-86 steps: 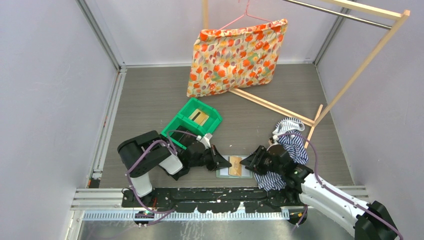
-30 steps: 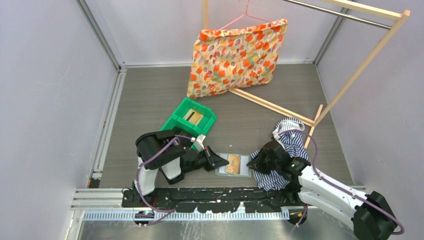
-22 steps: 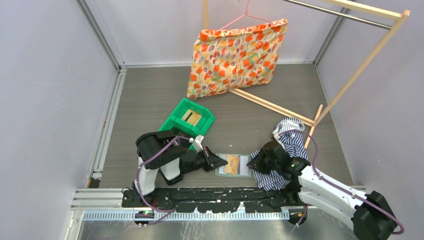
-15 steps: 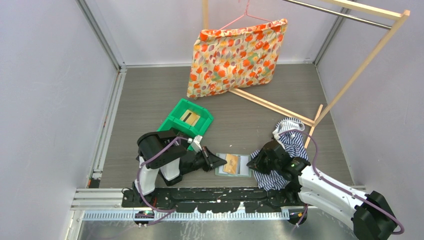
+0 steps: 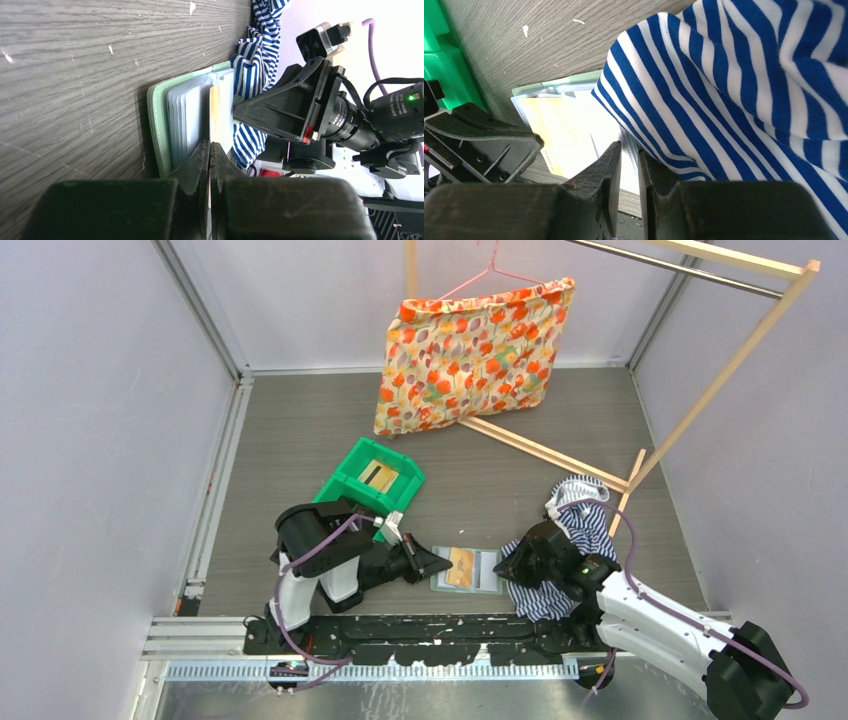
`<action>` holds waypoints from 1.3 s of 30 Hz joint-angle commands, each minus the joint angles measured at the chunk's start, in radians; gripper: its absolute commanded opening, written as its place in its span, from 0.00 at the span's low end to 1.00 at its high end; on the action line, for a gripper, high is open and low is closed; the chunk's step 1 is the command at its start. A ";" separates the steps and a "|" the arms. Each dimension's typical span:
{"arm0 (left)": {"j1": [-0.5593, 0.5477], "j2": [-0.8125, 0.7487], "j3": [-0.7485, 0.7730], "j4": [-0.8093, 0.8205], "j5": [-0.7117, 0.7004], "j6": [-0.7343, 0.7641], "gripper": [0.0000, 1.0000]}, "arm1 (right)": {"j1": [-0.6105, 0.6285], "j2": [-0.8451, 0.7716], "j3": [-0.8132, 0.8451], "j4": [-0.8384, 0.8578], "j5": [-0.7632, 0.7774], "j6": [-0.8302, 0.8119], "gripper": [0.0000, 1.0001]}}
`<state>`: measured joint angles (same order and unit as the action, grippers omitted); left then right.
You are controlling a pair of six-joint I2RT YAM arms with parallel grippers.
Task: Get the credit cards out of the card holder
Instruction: Remove the credit card from the card holder.
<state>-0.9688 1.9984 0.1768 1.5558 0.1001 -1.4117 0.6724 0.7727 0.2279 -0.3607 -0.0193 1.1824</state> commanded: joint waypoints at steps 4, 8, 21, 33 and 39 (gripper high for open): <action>0.009 -0.002 -0.071 -0.125 -0.009 -0.074 0.00 | 0.000 0.038 -0.027 -0.050 0.091 -0.018 0.25; 0.008 -0.023 -0.088 -0.144 -0.019 -0.061 0.01 | 0.000 0.042 -0.025 -0.043 0.088 -0.019 0.25; 0.018 -0.157 -0.031 -0.374 0.020 0.018 0.01 | 0.000 0.054 -0.016 -0.035 0.084 -0.028 0.25; 0.019 -0.536 0.167 -1.141 -0.014 0.233 0.00 | -0.001 0.065 -0.015 -0.012 0.079 -0.035 0.25; 0.027 -0.658 0.216 -1.426 -0.056 0.317 0.01 | 0.000 0.083 -0.017 0.013 0.074 -0.036 0.25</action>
<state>-0.9531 1.3991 0.3676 0.4232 0.0963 -1.1961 0.6724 0.8192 0.2375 -0.3218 -0.0235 1.1755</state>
